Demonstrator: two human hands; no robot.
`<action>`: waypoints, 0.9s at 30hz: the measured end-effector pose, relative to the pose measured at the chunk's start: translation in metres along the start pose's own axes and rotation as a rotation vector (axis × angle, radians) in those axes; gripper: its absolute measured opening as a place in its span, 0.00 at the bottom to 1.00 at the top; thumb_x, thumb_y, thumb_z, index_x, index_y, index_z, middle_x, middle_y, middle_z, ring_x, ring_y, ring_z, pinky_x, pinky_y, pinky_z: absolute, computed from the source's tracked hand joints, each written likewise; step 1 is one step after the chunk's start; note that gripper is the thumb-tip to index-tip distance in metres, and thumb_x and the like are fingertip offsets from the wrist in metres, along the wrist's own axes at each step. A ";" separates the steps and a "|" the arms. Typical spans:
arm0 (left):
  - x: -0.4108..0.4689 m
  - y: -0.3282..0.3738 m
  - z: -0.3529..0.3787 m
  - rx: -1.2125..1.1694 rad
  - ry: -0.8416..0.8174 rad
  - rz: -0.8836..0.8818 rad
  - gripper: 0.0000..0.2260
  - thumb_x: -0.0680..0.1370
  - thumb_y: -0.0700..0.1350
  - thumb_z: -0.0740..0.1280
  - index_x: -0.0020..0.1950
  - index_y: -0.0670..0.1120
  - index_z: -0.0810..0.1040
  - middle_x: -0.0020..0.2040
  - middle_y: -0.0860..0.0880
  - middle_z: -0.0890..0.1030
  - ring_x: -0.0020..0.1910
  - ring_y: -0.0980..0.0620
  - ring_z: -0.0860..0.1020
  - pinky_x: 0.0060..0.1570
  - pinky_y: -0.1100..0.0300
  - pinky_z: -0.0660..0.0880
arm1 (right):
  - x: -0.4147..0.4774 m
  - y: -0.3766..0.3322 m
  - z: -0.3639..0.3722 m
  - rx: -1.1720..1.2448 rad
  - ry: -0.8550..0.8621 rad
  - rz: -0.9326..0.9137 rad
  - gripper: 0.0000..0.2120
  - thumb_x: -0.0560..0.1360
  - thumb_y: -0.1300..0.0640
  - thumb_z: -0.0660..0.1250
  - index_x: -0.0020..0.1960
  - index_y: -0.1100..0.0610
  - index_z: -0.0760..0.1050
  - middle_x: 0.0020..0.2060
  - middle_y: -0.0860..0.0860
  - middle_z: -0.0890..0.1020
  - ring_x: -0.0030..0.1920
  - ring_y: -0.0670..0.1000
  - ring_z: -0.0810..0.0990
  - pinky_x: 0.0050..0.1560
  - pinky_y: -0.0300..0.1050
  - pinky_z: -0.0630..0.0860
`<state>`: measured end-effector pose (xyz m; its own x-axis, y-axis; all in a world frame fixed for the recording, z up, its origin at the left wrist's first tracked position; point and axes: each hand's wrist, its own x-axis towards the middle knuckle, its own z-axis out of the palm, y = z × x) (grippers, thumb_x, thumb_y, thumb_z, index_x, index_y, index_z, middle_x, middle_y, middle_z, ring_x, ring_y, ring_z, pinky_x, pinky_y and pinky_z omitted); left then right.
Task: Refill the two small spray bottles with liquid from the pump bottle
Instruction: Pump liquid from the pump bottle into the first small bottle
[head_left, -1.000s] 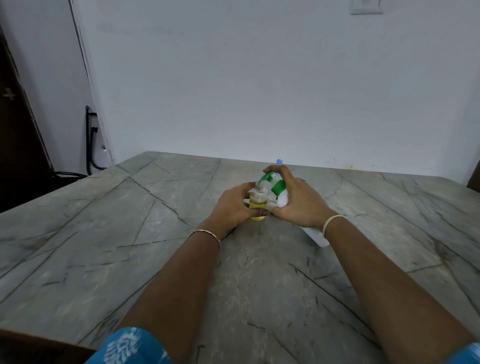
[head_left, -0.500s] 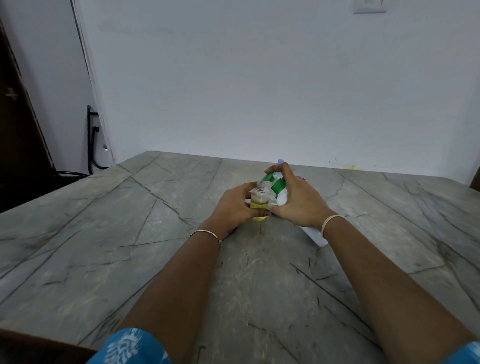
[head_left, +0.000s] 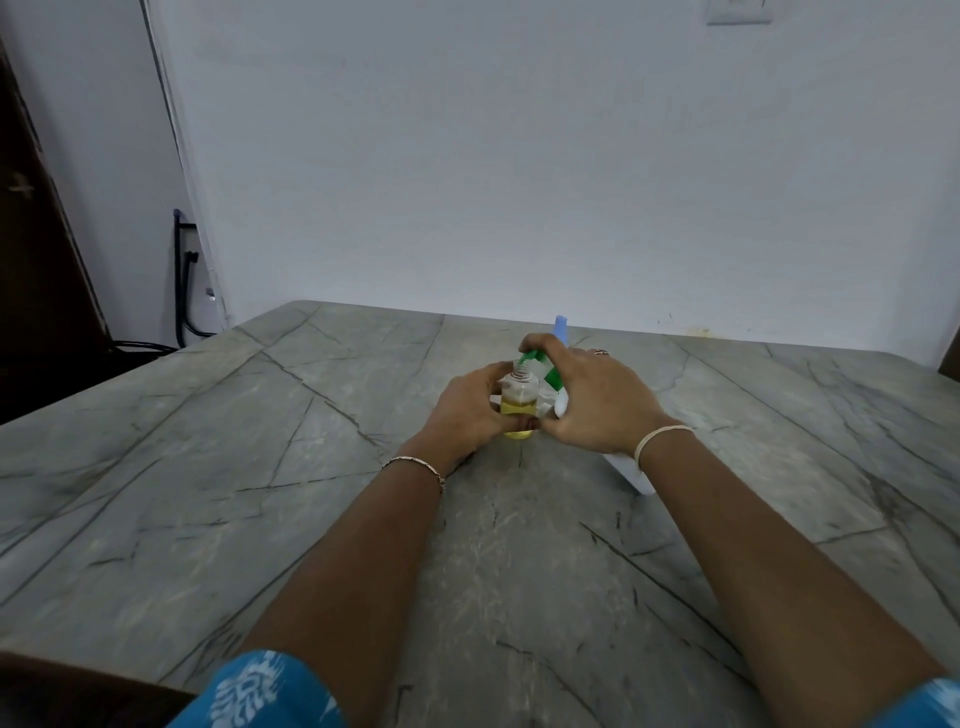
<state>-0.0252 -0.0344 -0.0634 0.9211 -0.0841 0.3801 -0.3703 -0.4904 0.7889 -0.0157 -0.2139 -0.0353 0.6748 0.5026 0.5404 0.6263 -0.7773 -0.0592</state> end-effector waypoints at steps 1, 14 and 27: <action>0.000 -0.001 0.000 -0.003 0.002 -0.002 0.32 0.63 0.45 0.81 0.65 0.50 0.76 0.56 0.50 0.83 0.52 0.55 0.82 0.56 0.53 0.79 | 0.001 -0.001 0.001 0.020 -0.002 0.002 0.34 0.68 0.45 0.70 0.67 0.40 0.56 0.46 0.50 0.80 0.42 0.54 0.77 0.45 0.52 0.79; 0.003 -0.001 0.001 0.002 -0.003 -0.020 0.34 0.63 0.46 0.81 0.67 0.49 0.75 0.58 0.50 0.83 0.53 0.53 0.82 0.57 0.50 0.79 | 0.004 -0.003 -0.001 0.137 0.015 0.023 0.30 0.66 0.50 0.71 0.63 0.42 0.61 0.48 0.49 0.80 0.42 0.52 0.77 0.44 0.53 0.79; 0.001 -0.001 0.001 -0.006 -0.001 -0.007 0.33 0.63 0.45 0.82 0.65 0.50 0.76 0.57 0.50 0.83 0.52 0.54 0.82 0.57 0.51 0.79 | 0.002 -0.006 -0.003 0.178 0.004 0.051 0.30 0.64 0.53 0.70 0.61 0.42 0.60 0.48 0.50 0.80 0.41 0.52 0.77 0.44 0.54 0.79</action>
<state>-0.0235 -0.0347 -0.0637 0.9238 -0.0815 0.3741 -0.3646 -0.4861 0.7942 -0.0191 -0.2096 -0.0309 0.7062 0.4627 0.5359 0.6509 -0.7221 -0.2344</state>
